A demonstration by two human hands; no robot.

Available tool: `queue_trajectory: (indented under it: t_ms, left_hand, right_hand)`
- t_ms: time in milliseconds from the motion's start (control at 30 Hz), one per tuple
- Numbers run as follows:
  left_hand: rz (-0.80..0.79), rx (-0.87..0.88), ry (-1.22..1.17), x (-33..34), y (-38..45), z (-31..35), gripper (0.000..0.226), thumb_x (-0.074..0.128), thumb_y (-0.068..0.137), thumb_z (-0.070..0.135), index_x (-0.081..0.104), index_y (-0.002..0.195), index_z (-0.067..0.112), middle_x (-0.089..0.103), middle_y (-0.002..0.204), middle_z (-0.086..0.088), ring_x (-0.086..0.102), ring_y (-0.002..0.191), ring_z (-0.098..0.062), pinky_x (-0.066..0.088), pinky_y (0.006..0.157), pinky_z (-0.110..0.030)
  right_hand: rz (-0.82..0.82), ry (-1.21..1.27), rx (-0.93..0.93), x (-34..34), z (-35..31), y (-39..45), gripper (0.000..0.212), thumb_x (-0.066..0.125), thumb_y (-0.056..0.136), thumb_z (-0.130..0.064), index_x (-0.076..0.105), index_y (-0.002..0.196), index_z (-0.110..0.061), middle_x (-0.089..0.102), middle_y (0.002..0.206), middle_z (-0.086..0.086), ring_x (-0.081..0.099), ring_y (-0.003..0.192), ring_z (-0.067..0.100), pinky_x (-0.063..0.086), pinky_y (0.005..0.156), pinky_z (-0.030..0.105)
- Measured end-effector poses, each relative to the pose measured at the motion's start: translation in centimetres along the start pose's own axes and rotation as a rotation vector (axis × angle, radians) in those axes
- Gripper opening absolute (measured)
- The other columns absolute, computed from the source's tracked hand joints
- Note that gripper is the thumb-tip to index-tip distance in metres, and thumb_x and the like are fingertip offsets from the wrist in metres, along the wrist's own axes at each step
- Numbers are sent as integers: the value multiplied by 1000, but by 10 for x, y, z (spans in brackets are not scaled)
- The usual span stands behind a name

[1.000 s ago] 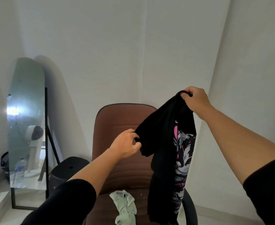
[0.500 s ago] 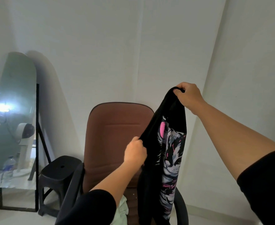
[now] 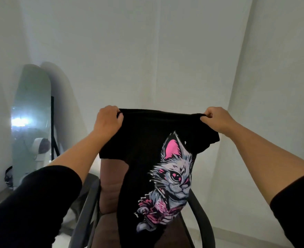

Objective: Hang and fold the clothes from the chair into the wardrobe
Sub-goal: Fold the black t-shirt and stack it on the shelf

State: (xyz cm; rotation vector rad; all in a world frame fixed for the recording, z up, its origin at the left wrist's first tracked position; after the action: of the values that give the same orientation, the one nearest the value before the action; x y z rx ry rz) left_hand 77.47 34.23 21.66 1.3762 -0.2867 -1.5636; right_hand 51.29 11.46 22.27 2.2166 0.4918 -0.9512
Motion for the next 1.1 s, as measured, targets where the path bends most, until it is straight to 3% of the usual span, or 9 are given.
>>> queue_trajectory:
  t_ms: [100, 300, 400, 467, 567, 667, 767, 933, 1100]
  left_hand:
    - [-168, 178, 44, -4, -3, 6, 14, 45, 93, 14, 45, 107, 11, 56, 84, -11, 55, 76, -32, 40, 65, -33]
    - [-664, 630, 688, 33, -59, 32, 65, 44, 90, 4, 33, 129, 56, 36, 125, -4, 52, 83, -21, 46, 69, -29]
    - [-749, 483, 770, 42, -67, 28, 62, 41, 90, 4, 43, 133, 49, 50, 129, -1, 56, 98, -20, 48, 79, -29]
    - [-758, 133, 544, 38, -67, 14, 55, 38, 89, 7, 49, 135, 36, 51, 136, 0, 53, 116, -23, 46, 92, -30]
    - [-714, -588, -429, 39, -89, 6, 30, 37, 92, 4, 56, 115, 4, 62, 107, -9, 63, 88, -21, 53, 75, -29]
    - [-704, -750, -1051, 38, -104, 32, 20, 39, 86, -7, 55, 93, 4, 59, 100, -7, 62, 92, -18, 53, 89, -30]
    - [-648, -544, -757, 14, -105, 32, 11, 50, 82, -5, 52, 85, 6, 53, 91, -6, 54, 95, -21, 48, 97, -35]
    - [-209, -262, -211, -66, -118, 26, 13, 46, 79, -6, 50, 89, 3, 55, 86, -14, 55, 80, -31, 46, 67, -35]
    - [-25, -105, 70, -127, -131, 26, 35, 51, 74, 0, 62, 105, 12, 57, 98, -12, 54, 99, -31, 38, 81, -36]
  right_hand:
    - [15, 26, -11, -4, -7, 1, 11, 55, 89, -17, 54, 81, -9, 49, 70, -2, 45, 66, 15, 34, 54, 23]
    - [-23, 105, -26, 14, -31, -2, 11, 56, 89, -18, 56, 87, -7, 51, 73, 0, 47, 71, 18, 37, 58, 26]
    - [-74, 142, -49, 25, -45, -9, 11, 56, 89, -19, 57, 88, -7, 53, 75, 2, 49, 74, 19, 38, 60, 27]
    - [-92, 207, -54, 28, -52, -17, 11, 57, 88, -19, 57, 86, -8, 52, 75, 2, 48, 73, 19, 37, 59, 25]
    - [-105, 322, -54, 29, -66, -34, 10, 57, 89, -17, 57, 85, -7, 52, 75, 2, 47, 70, 17, 36, 59, 24]
    - [-106, 378, -57, 23, -84, -53, 12, 57, 89, -15, 55, 79, -11, 52, 72, 1, 47, 67, 14, 37, 59, 22]
    - [-37, 428, -31, 10, -95, -70, 8, 57, 90, -16, 57, 84, -11, 51, 72, -2, 47, 65, 10, 38, 59, 20]
    - [10, 447, -16, -7, -114, -105, 7, 58, 89, -16, 58, 89, -9, 51, 71, -1, 48, 66, 12, 38, 62, 23]
    - [12, 450, -13, -23, -129, -149, 10, 59, 88, -17, 58, 78, -16, 57, 75, 1, 54, 72, 15, 44, 70, 26]
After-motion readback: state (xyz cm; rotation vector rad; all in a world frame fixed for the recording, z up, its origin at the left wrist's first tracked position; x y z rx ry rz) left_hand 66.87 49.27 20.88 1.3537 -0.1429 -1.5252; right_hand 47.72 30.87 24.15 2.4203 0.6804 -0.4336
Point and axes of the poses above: each hand's wrist, its own y-axis towards the middle knuckle, its own x-axis out of the palm, z = x × y, the point moved 9 cm from there along y, towards the middle knuckle
